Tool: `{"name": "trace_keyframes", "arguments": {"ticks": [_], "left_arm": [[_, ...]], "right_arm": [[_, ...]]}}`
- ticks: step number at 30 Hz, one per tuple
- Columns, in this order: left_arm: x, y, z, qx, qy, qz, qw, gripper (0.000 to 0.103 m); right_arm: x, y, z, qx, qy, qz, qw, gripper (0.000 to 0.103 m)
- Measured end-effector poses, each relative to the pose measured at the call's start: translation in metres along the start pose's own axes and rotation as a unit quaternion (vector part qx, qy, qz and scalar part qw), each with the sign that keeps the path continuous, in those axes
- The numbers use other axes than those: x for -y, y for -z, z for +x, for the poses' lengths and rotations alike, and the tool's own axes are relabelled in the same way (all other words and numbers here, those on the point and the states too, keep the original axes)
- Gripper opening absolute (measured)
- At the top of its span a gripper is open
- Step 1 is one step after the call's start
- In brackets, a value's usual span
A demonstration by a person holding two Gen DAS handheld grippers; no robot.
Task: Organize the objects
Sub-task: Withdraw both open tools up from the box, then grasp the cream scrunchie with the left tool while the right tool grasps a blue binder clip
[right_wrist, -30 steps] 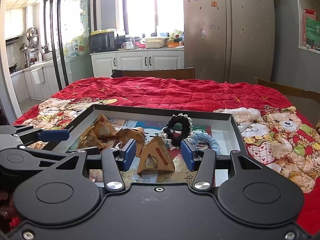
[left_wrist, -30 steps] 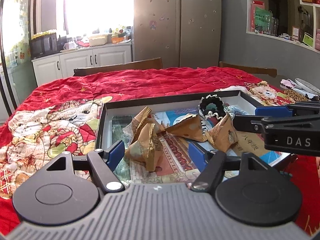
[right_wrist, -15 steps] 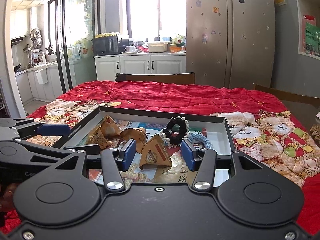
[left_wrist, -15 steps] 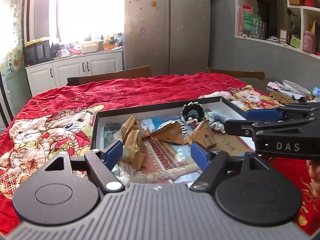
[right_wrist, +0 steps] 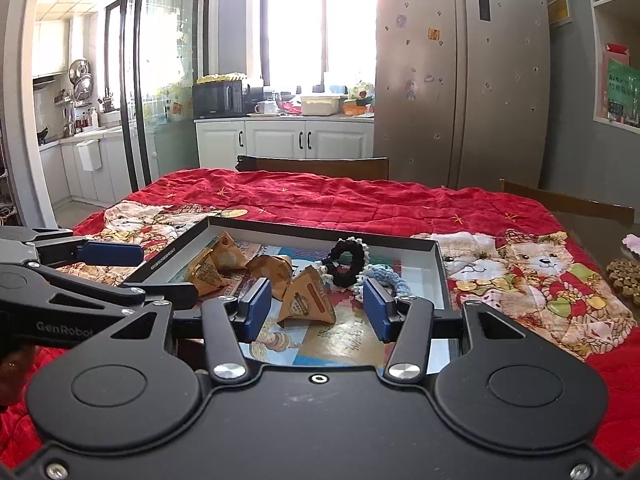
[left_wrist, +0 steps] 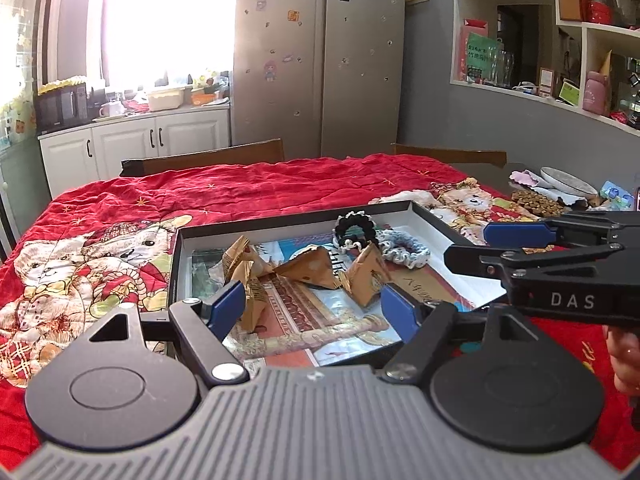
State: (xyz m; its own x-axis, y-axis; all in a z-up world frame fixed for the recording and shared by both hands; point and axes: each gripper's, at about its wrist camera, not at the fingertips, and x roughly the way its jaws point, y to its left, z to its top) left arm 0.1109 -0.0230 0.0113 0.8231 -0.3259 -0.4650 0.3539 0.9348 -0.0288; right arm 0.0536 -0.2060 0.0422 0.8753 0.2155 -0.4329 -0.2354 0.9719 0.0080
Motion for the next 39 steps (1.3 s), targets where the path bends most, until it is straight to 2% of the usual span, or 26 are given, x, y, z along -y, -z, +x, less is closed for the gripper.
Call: {"name": "trace_keyframes", "arguments": {"ticks": [17, 29, 39], "left_arm": [[0.012, 0.011, -0.017, -0.004, 0.025, 0.0, 0.9997, 0.084], [0.014, 0.026, -0.009, -0.03, 0.034, -0.013, 0.9989, 0.084], [0.018, 0.036, -0.002, -0.049, 0.042, -0.013, 0.9978, 0.078]], "right_arm": [[0.018, 0.022, -0.03, -0.009, 0.016, -0.008, 1.0, 0.049], [0.032, 0.048, -0.028, -0.036, 0.021, -0.003, 0.999, 0.049], [0.032, 0.068, -0.018, -0.053, 0.019, -0.009, 0.998, 0.047]]}}
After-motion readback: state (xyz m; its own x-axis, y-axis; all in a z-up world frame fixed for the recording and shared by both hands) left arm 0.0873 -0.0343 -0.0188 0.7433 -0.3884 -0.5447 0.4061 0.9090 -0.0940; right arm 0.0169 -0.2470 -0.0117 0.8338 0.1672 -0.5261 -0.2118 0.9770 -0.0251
